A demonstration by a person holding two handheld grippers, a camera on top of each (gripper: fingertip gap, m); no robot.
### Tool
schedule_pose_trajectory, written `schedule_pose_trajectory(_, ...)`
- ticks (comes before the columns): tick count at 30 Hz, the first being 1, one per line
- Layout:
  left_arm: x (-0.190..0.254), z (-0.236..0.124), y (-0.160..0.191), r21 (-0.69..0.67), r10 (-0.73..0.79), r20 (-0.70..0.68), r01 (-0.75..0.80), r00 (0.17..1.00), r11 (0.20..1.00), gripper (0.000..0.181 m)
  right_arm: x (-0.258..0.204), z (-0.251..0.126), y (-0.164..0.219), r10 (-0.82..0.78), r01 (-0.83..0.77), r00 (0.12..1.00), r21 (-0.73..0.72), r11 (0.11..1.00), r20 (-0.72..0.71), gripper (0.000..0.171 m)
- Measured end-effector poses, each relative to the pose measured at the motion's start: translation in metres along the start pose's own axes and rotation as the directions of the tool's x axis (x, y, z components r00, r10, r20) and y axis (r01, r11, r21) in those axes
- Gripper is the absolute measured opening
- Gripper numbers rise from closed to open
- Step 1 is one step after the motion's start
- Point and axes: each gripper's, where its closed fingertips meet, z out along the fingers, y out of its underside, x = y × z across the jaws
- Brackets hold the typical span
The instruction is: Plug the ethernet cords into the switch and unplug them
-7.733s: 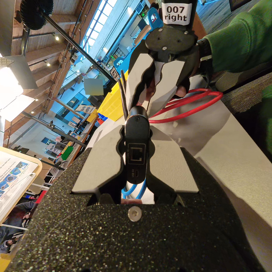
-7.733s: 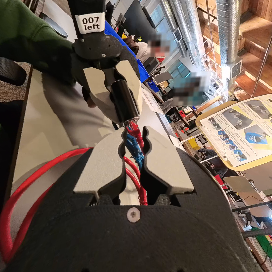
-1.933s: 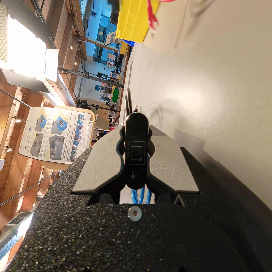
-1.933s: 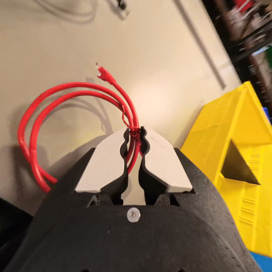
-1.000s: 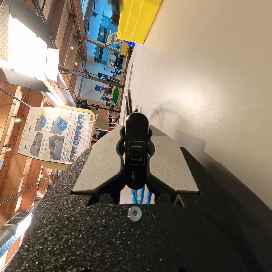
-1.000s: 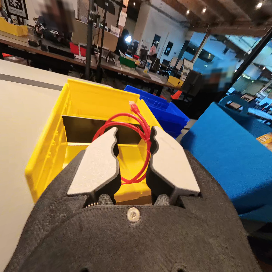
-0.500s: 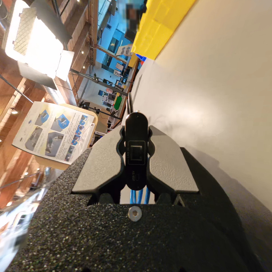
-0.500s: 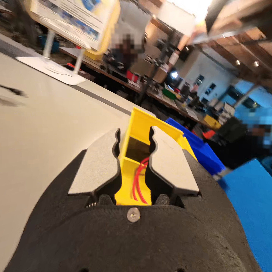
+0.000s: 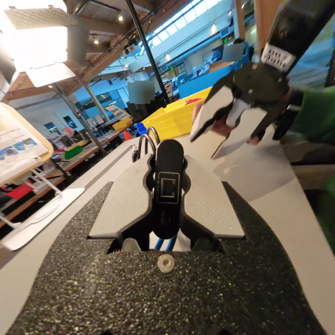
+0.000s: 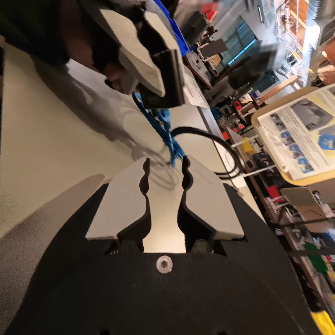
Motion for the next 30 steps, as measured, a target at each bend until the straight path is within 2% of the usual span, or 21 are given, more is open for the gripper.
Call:
schedule_pose_trajectory(4,0.001,-0.001,-0.002,0.033,-0.112,-0.054,0.113,0.992,0.993,0.027,-0.015,0.026,-0.017,0.064,-0.066,0.998,0.071,0.995,0.02,0.035)
schedule_pose_trajectory(7,0.005,-0.002,-0.006,0.061,-0.183,-0.107,0.19,0.977,0.98,0.03,-0.015,0.036,-0.027,0.07,-0.067,0.997,0.095,0.993,-0.024,0.035)
schedule_pose_trajectory(11,0.016,-0.006,-0.02,0.132,-0.25,-0.233,0.285,0.94,0.949,0.028,-0.019,0.042,-0.036,0.082,-0.079,0.996,0.117,0.99,-0.025,0.034)
schedule_pose_trajectory(16,0.03,-0.01,-0.029,0.158,-0.256,-0.337,0.323,0.906,0.933,0.027,-0.027,0.038,-0.04,0.085,-0.088,0.996,0.123,0.989,0.03,0.028)
schedule_pose_trajectory(20,0.04,-0.014,-0.033,0.164,-0.258,-0.402,0.347,0.879,0.923,0.029,-0.028,0.031,-0.046,0.178,-0.191,0.979,0.135,0.972,0.099,0.02)
schedule_pose_trajectory(22,0.042,-0.013,-0.032,0.156,-0.262,-0.407,0.349,0.875,0.924,0.028,-0.031,0.032,-0.045,0.152,-0.164,0.983,0.114,0.98,0.105,0.017)
schedule_pose_trajectory(25,0.045,-0.013,-0.029,0.14,-0.222,-0.386,0.294,0.896,0.945,0.031,-0.03,0.032,-0.042,0.113,-0.118,0.991,0.075,0.99,0.071,0.017)
schedule_pose_trajectory(30,0.05,-0.007,-0.014,0.09,0.043,-0.248,-0.022,0.968,0.996,0.035,-0.03,0.03,-0.027,-0.041,0.042,0.999,-0.044,0.998,0.027,0.017)
